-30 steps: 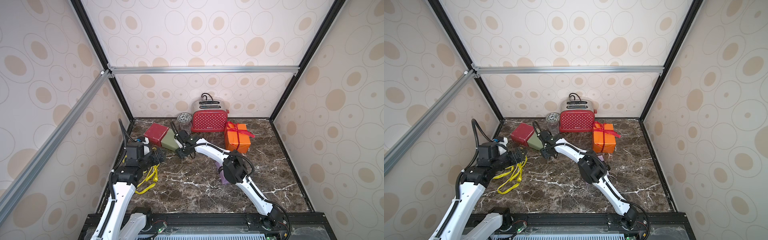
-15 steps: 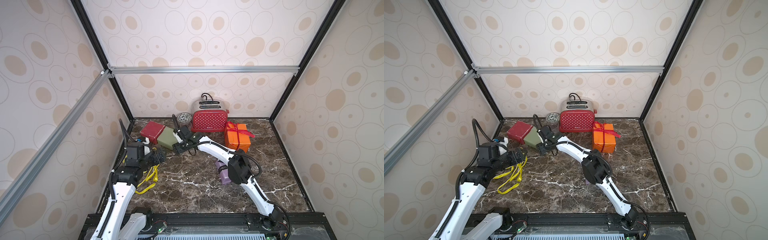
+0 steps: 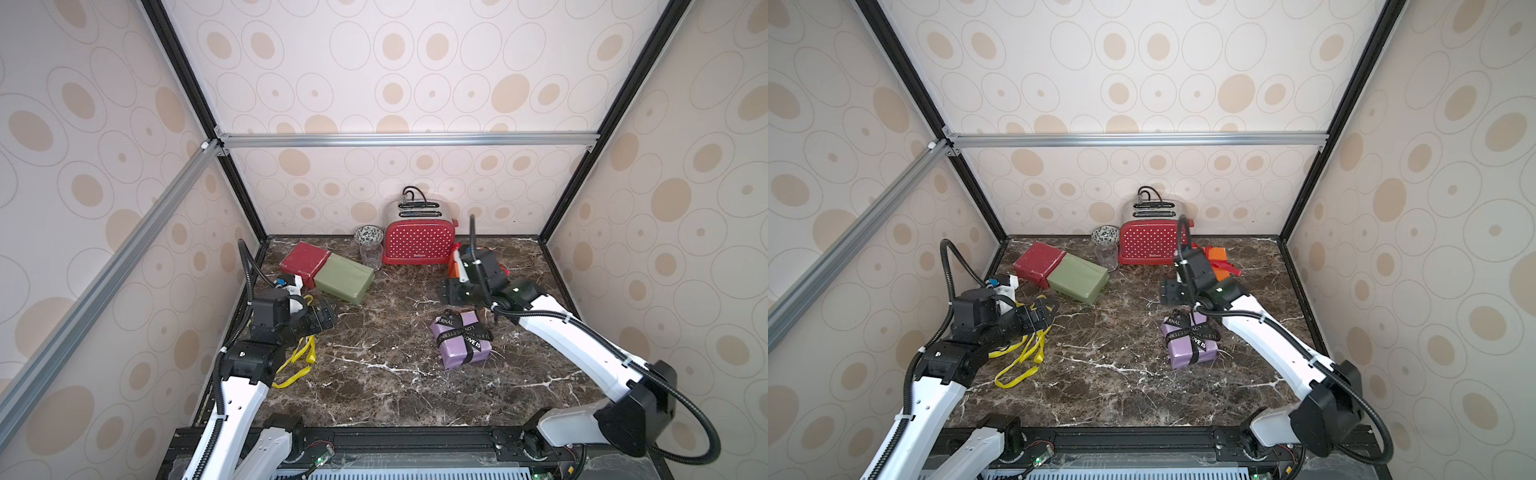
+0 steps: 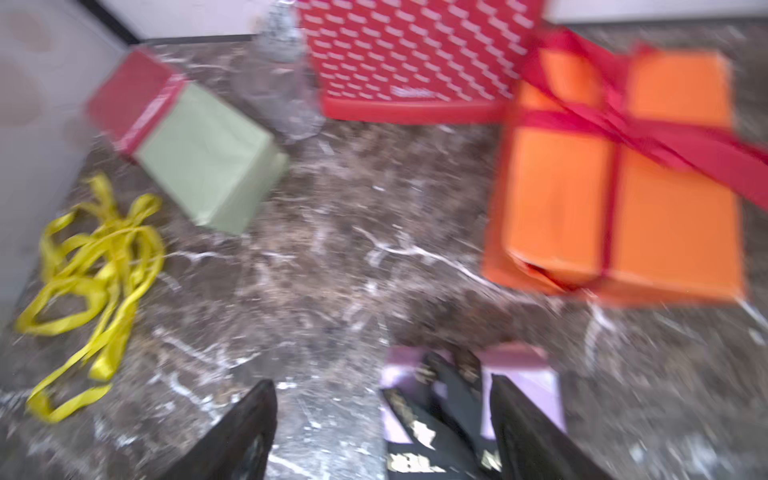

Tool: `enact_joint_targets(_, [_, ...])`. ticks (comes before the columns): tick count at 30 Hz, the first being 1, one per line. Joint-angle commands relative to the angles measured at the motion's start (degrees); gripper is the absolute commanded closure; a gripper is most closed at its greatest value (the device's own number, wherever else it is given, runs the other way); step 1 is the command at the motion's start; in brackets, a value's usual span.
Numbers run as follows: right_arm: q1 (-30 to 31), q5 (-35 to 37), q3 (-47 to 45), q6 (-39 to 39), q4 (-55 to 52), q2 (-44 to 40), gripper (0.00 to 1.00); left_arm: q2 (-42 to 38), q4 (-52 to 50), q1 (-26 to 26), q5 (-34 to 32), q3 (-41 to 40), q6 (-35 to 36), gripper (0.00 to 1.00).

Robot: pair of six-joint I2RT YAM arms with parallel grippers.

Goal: Untie the ribbon bows on the gift boxes
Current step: Move the gift box to the center of the board.

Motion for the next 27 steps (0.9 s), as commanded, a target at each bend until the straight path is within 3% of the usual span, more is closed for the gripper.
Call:
enact_joint_targets(1, [-8.90, -8.22, -8.71, 7.09, -0.43, -3.63, 0.22, -0.20, 0.77, -0.32, 1.22, -0.14, 0.30, 0.02])
enact_joint_targets(3, [-14.72, -12.72, -13.08, 8.81, 2.53, -5.22, 0.24, 0.12, 1.03, -0.41, 1.74, -0.23, 0.20, 0.02])
enact_joint_targets(6, [-18.53, -13.68, -16.69, 9.25, 4.44, -4.85, 0.24, 0.15, 1.12, -0.53, 1.79, -0.32, 0.13, 0.03])
enact_joint_targets(10, [-19.57, -17.75, -16.72, 7.59, 4.84, 0.40, 0.21, 0.34, 1.11, -0.75, 1.98, -0.32, 0.11, 0.03])
enact_joint_targets(15, [-19.10, -29.94, -17.70, 7.26, 10.99, 7.32, 0.21, 0.55, 1.46, -0.76, 2.67, -0.32, -0.09, 0.03])
enact_joint_targets(22, [-11.81, -29.20, -17.24, 10.91, 13.19, 10.64, 0.24, 0.25, 1.50, -0.78, 2.81, -0.41, -0.02, 0.03])
enact_joint_targets(27, [-2.33, -26.05, -18.27, 20.11, 19.99, 11.14, 0.26, 0.29, 1.42, -0.81, 2.48, -0.39, 0.02, 0.03])
